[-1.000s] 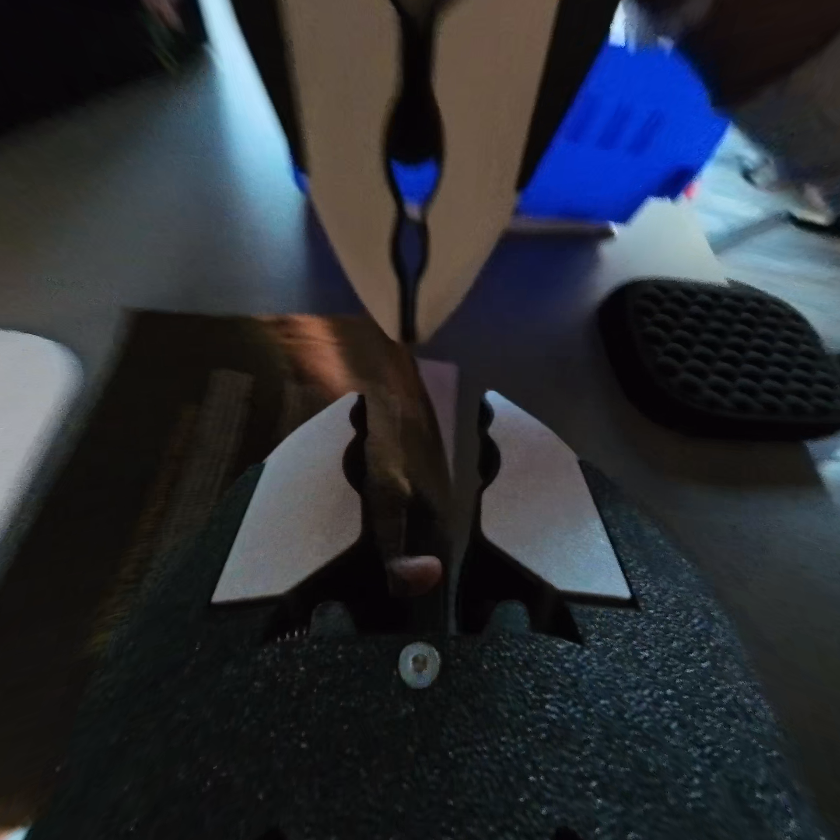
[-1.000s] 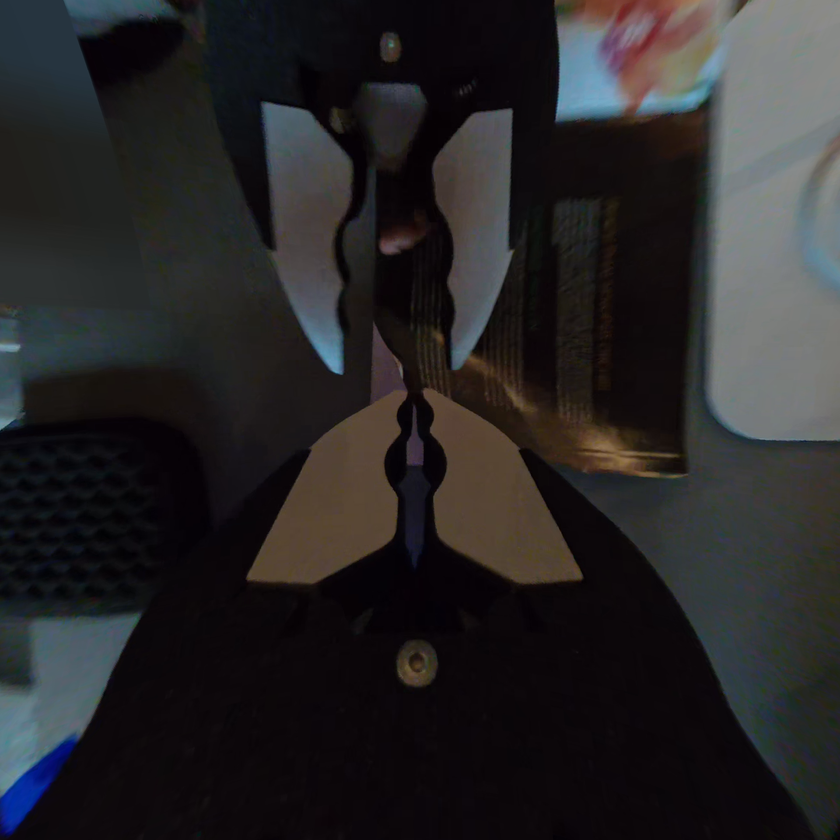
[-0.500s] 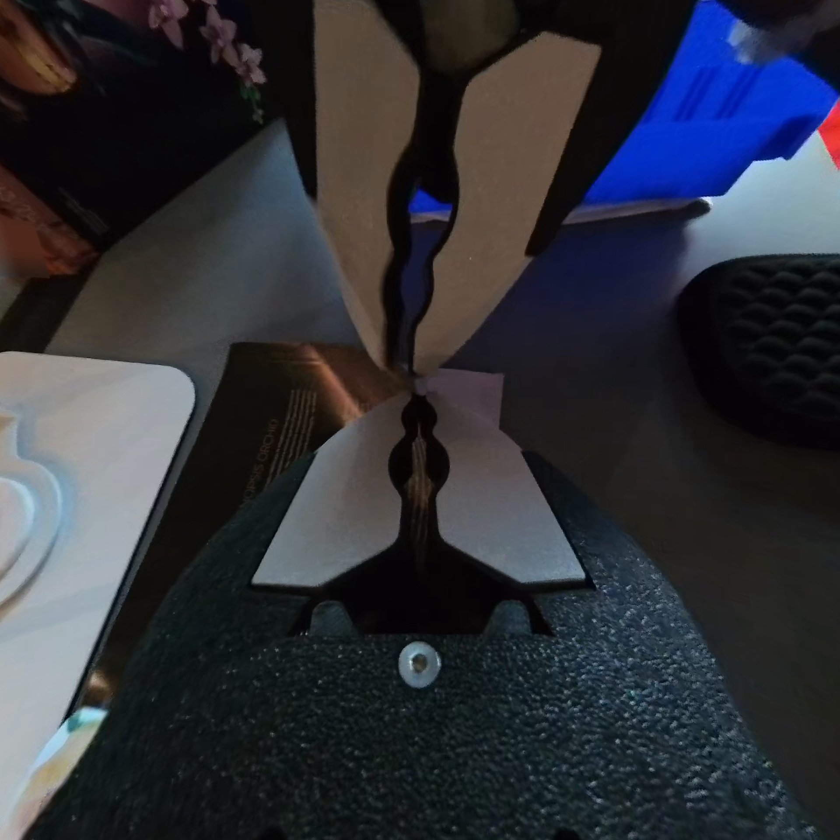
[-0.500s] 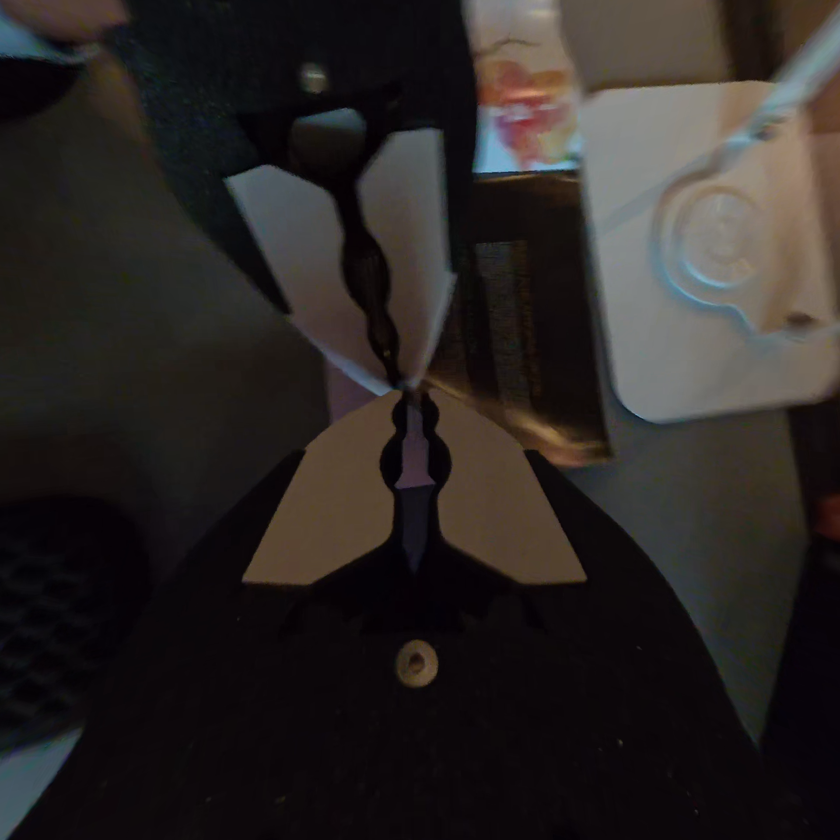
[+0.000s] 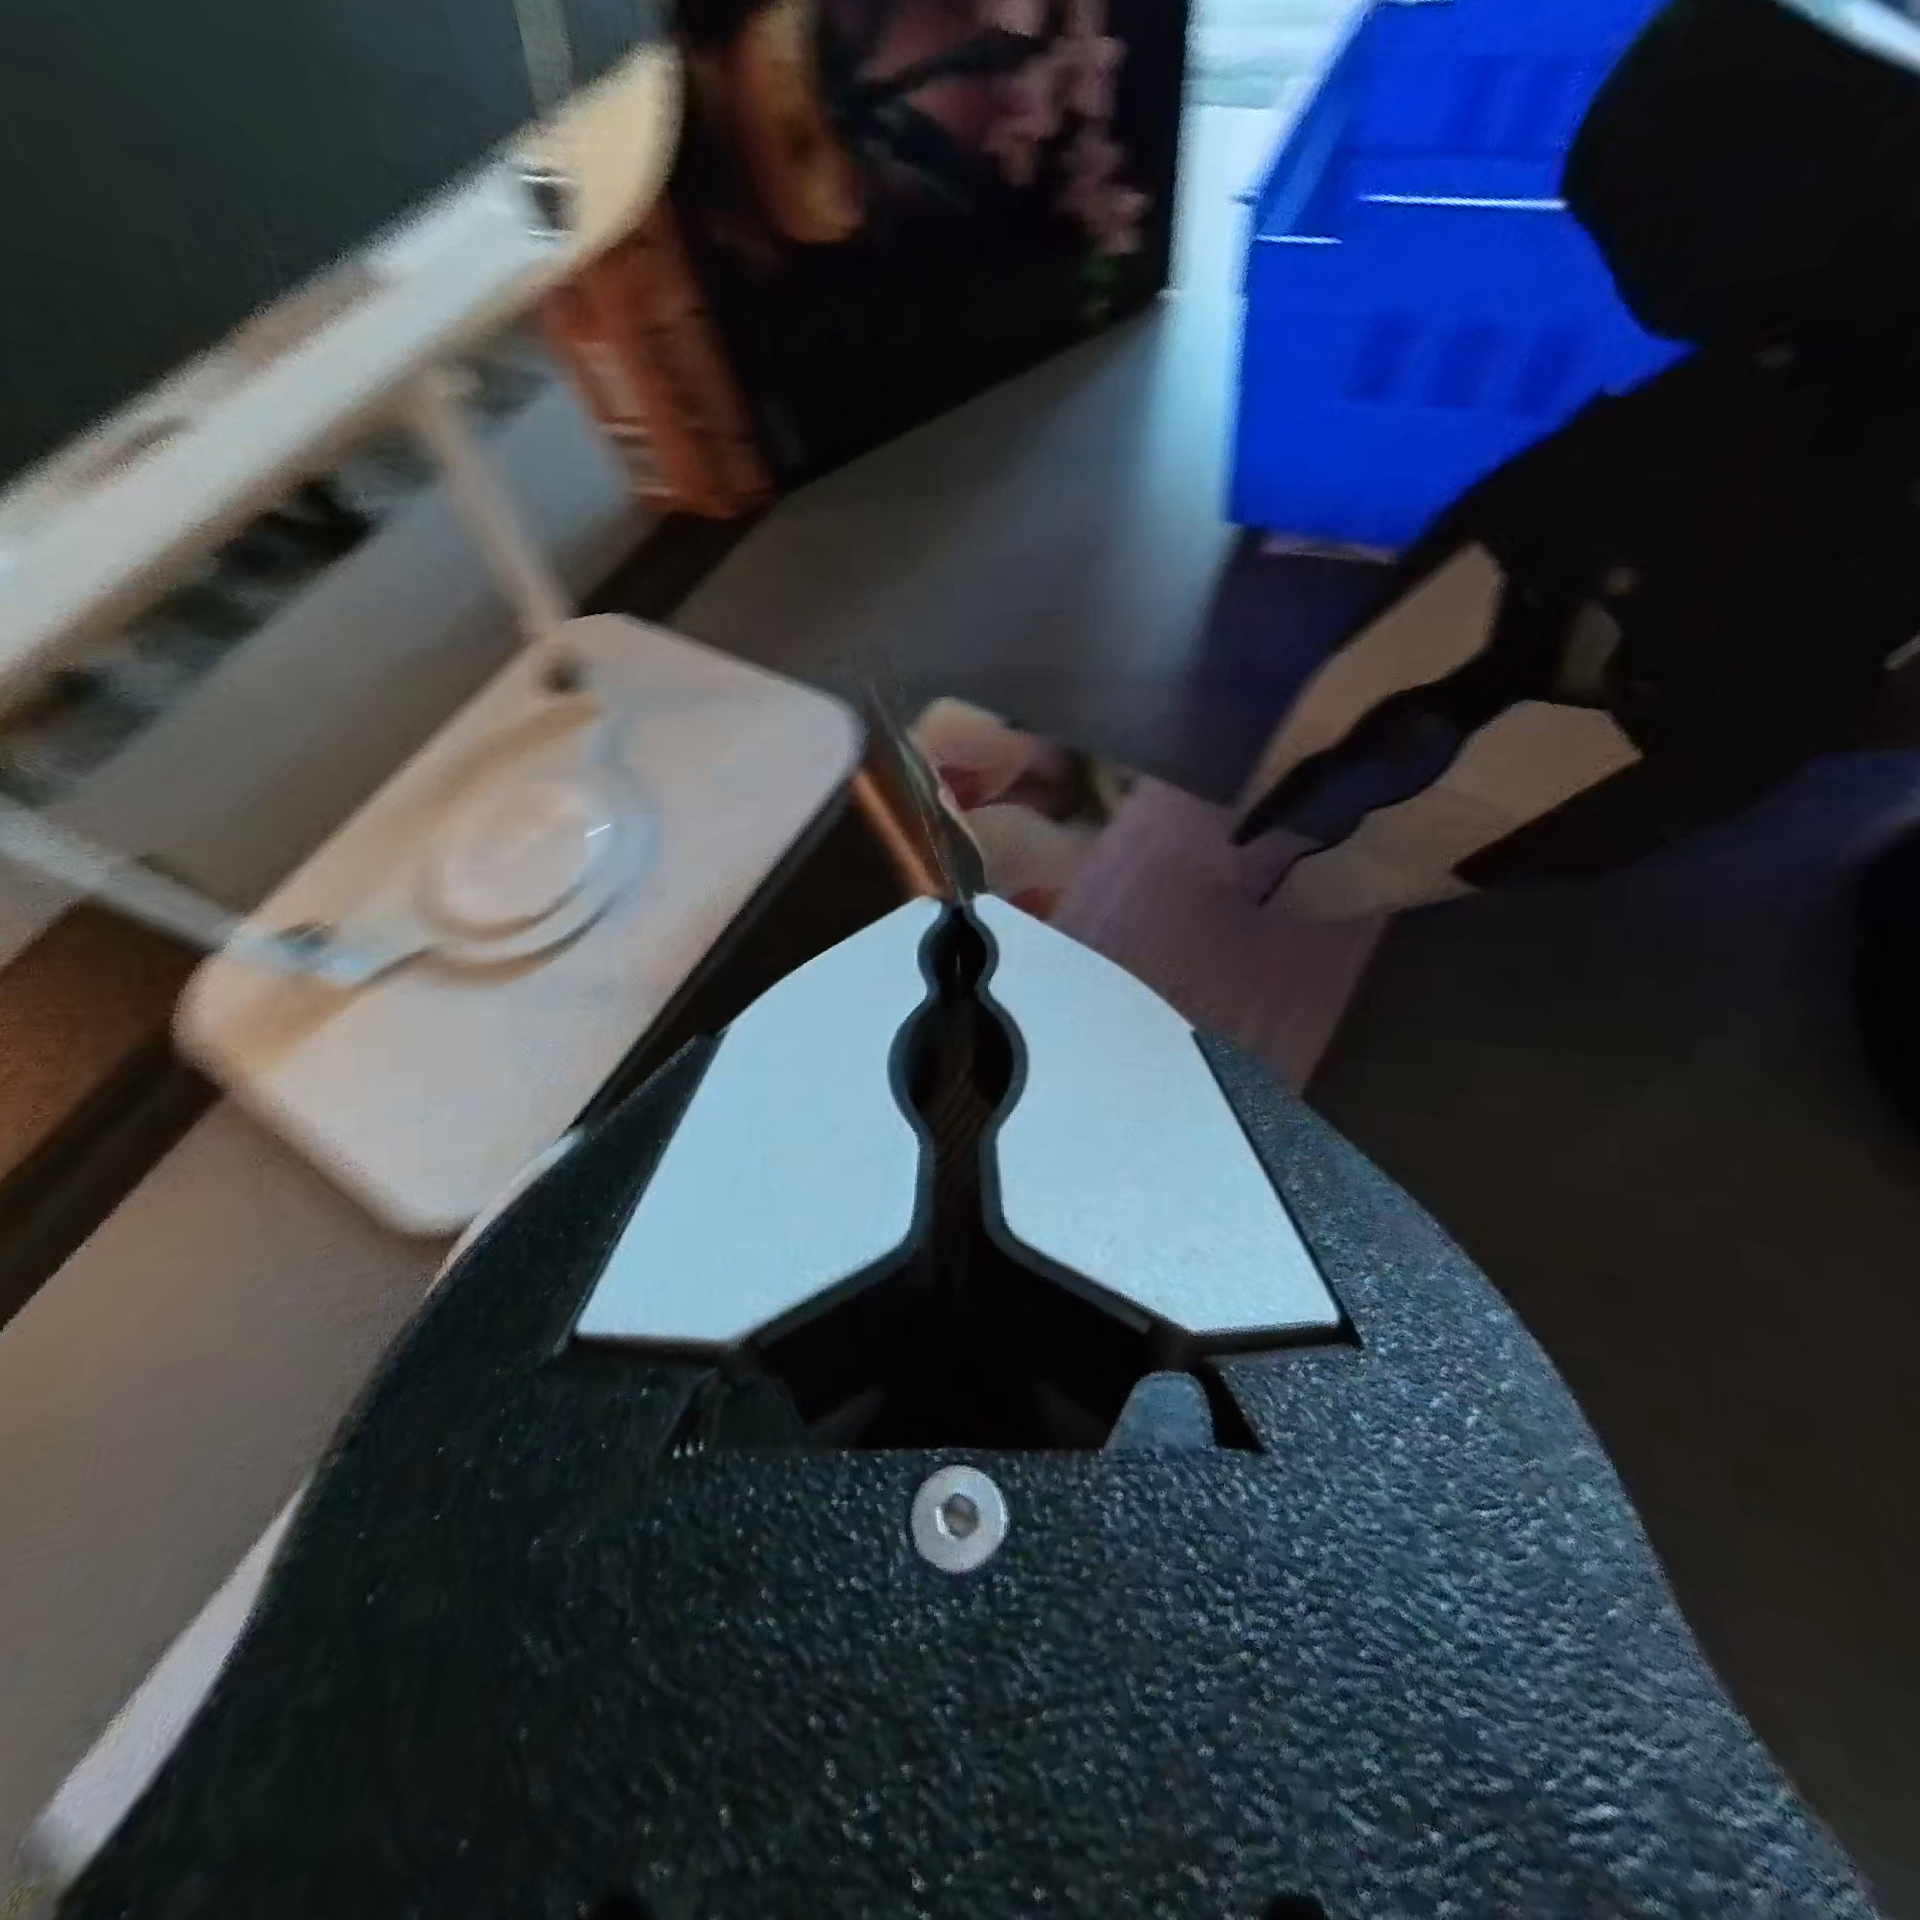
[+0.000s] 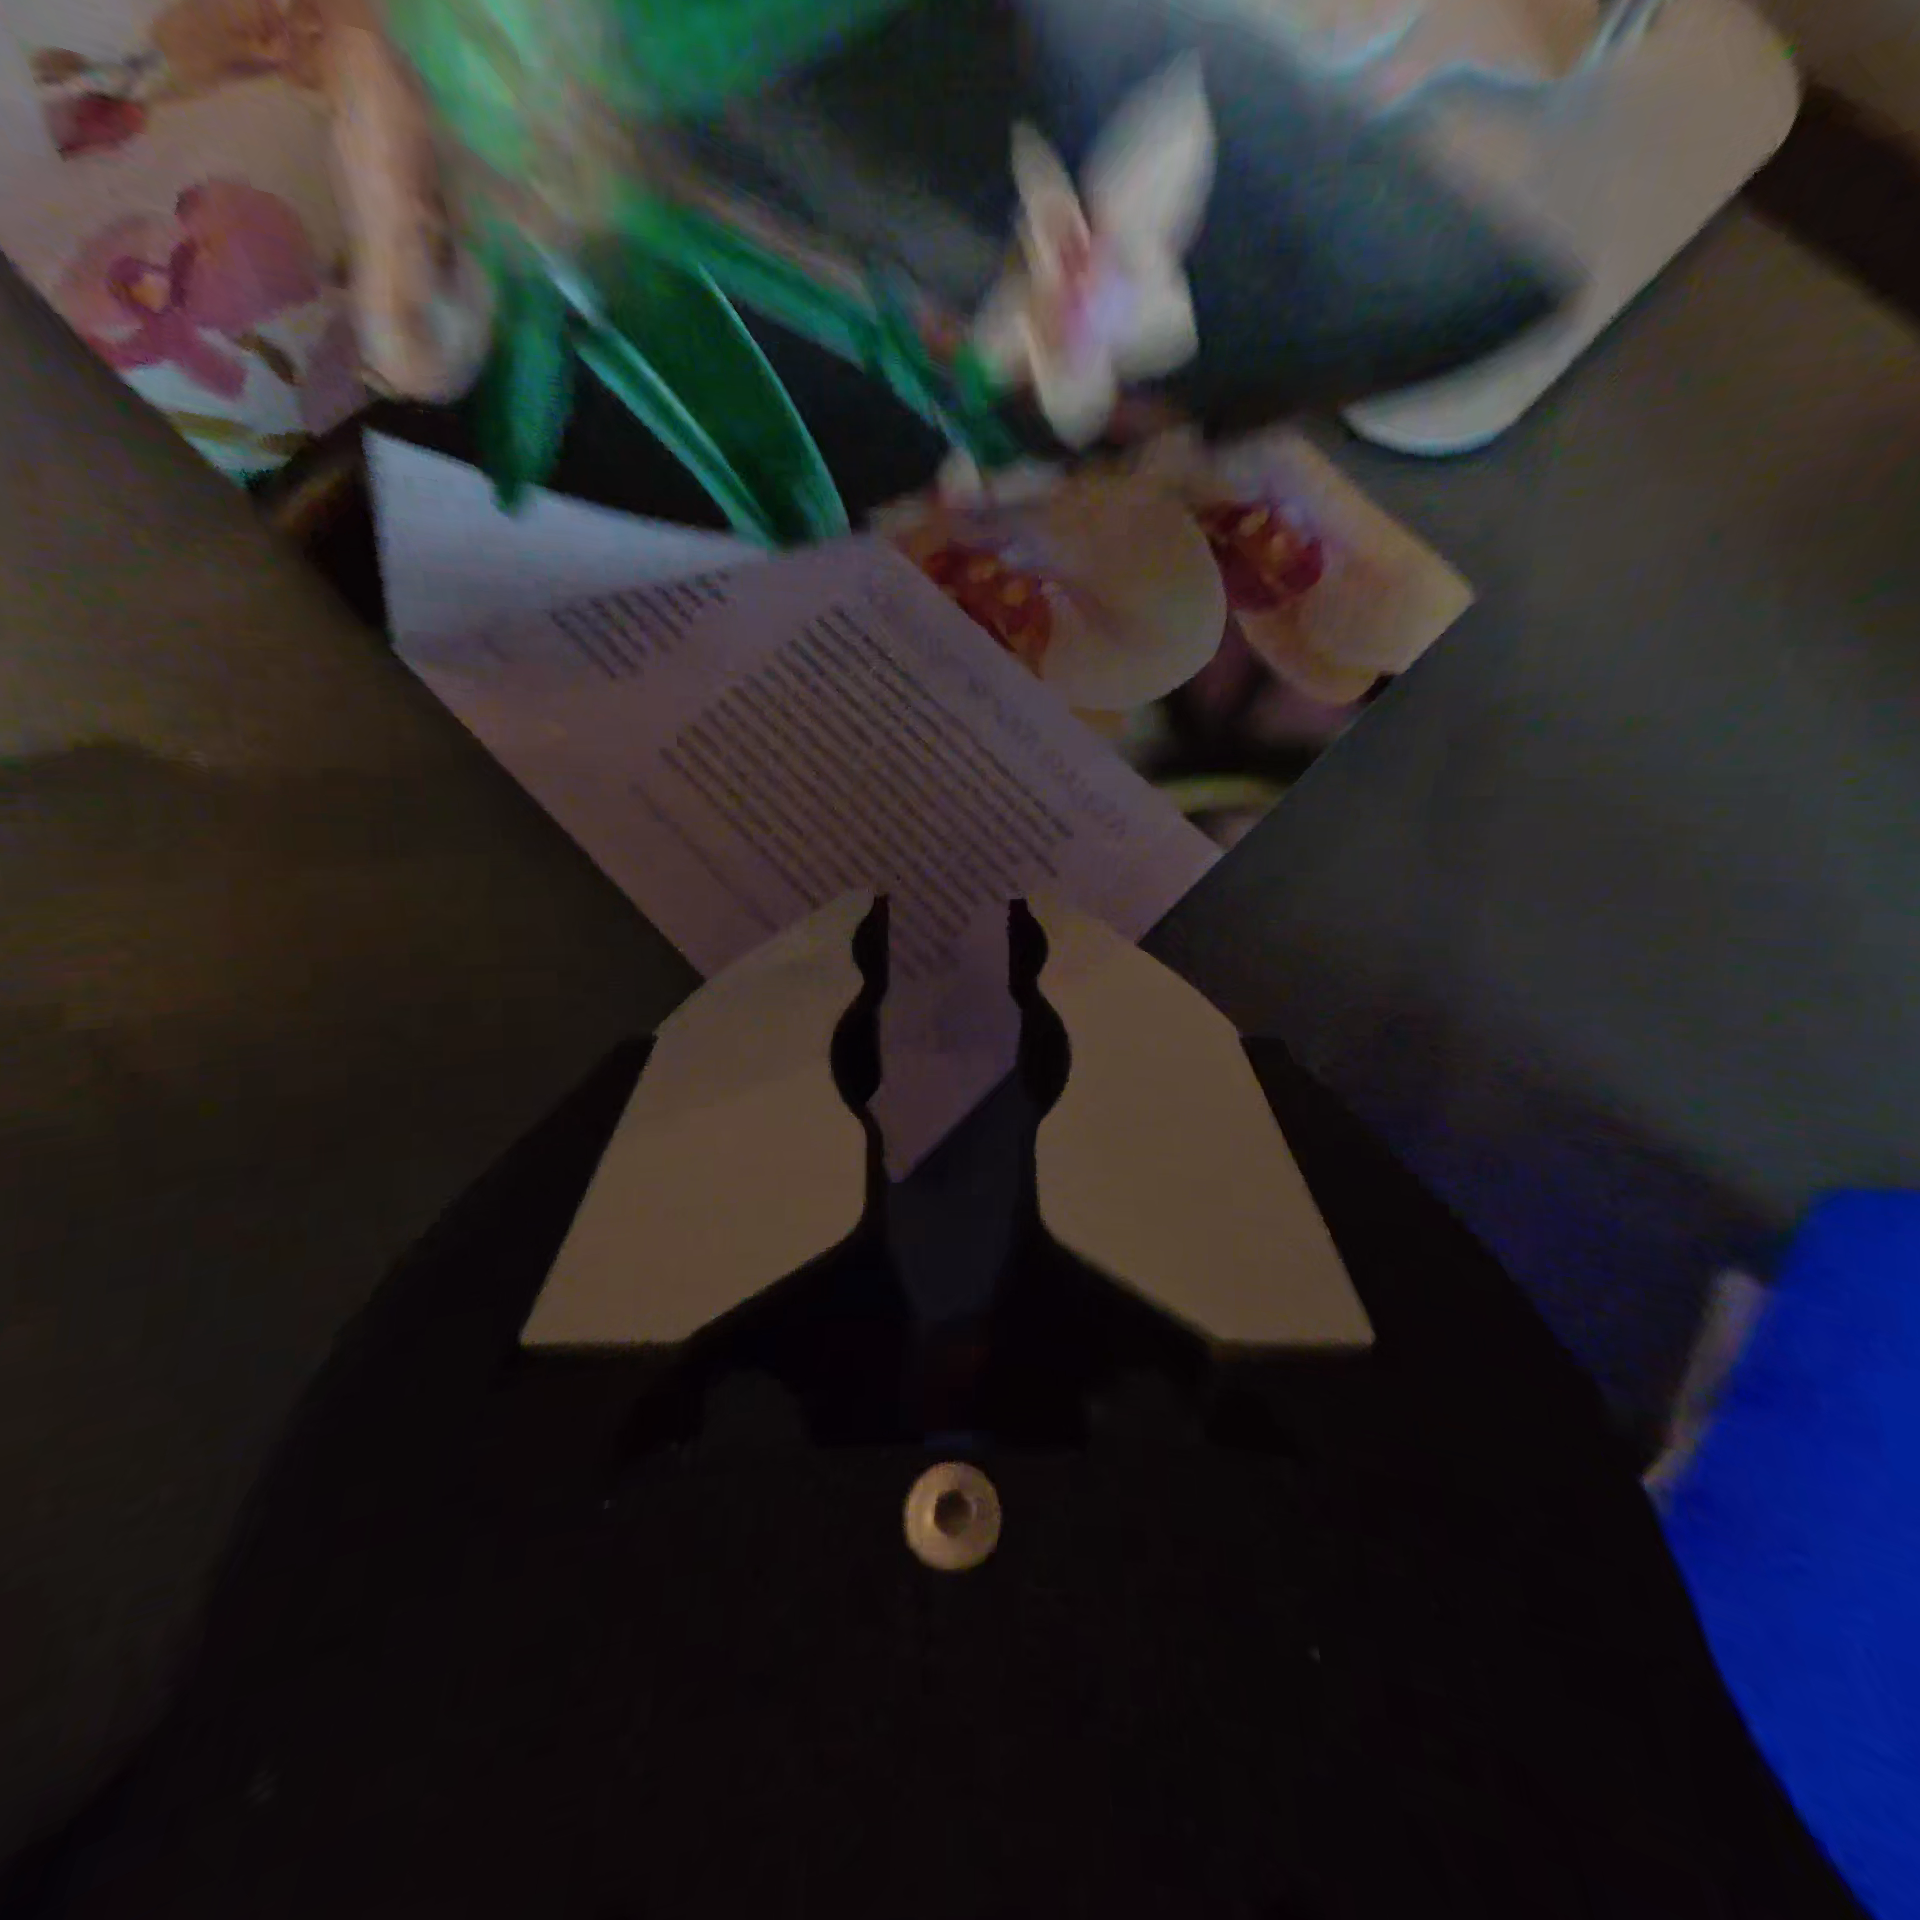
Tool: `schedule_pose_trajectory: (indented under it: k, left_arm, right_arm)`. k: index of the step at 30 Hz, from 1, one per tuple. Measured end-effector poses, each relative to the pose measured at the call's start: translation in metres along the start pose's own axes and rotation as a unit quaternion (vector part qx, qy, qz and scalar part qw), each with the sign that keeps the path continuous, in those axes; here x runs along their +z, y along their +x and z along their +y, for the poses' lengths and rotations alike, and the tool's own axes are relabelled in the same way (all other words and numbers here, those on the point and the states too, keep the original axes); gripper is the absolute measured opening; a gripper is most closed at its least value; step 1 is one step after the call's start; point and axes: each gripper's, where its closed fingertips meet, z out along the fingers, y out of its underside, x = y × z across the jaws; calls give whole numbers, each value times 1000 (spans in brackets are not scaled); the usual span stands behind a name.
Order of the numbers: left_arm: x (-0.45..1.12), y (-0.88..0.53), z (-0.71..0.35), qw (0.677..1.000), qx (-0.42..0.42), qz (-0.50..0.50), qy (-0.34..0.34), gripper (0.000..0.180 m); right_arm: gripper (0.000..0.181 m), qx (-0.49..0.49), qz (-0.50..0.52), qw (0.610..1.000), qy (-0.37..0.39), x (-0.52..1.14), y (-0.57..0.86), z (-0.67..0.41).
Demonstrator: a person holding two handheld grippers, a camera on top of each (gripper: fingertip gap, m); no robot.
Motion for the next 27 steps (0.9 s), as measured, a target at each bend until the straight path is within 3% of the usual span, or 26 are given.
schedule_pose_trajectory:
  k: [11, 27]
  left_arm:
    - [-87, -61, 55, 960, -24, -277, -30, 0]
    - [-142, -87, 142, 898, -12, -404, -173, 0]
  right_arm:
    - [13, -1, -5, 1000, 5, 6, -2, 12]
    - [14, 12, 3, 1000, 11, 6, -2, 13]
